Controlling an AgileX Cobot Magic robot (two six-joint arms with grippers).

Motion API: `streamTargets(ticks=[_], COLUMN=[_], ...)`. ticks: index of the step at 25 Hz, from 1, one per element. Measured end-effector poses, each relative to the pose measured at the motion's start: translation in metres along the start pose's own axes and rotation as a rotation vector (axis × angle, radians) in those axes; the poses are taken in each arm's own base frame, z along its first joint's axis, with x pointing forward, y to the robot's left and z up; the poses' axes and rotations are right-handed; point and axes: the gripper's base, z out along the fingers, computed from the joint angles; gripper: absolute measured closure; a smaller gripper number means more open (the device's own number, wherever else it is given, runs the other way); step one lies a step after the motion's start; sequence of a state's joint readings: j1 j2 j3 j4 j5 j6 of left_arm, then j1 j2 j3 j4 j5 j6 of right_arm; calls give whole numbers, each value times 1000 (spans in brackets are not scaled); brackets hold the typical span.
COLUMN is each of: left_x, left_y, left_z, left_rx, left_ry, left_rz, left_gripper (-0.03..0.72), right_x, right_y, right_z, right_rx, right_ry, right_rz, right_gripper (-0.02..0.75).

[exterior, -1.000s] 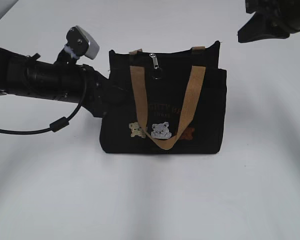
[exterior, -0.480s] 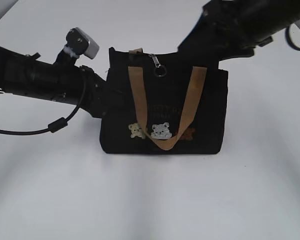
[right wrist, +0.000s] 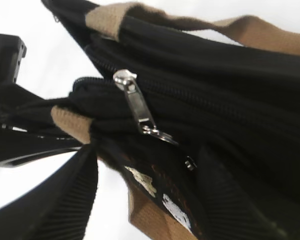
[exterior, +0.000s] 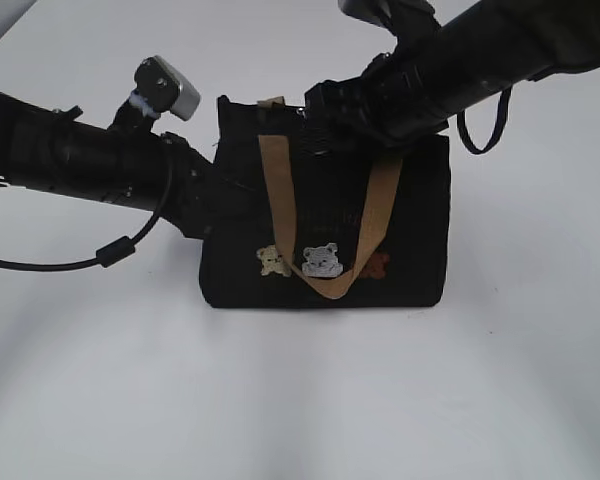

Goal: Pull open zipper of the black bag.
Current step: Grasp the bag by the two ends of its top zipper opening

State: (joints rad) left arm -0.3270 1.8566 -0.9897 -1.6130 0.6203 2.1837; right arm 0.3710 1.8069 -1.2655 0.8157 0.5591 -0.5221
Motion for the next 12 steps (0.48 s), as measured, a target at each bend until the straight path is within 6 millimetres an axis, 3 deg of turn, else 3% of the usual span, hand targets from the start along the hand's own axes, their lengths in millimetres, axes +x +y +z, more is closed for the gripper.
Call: streamTargets(ticks=[8,10,12], left_x=[0,0,0], left_y=[0,0,0], left_z=[0,0,0], left_rx=[4,4,5], left_ry=[-2,-2,-1], left_rz=[0,-1,0], left_gripper=[624,624,624], right_x=[-4,-3,-2], right_y=[11,10,8], right_z=[15,20,24], right_rx=[57,67,76], right_ry=[-113,-120,-121], right_rz=[-39,-35,-23], right_gripper=[252,311,450])
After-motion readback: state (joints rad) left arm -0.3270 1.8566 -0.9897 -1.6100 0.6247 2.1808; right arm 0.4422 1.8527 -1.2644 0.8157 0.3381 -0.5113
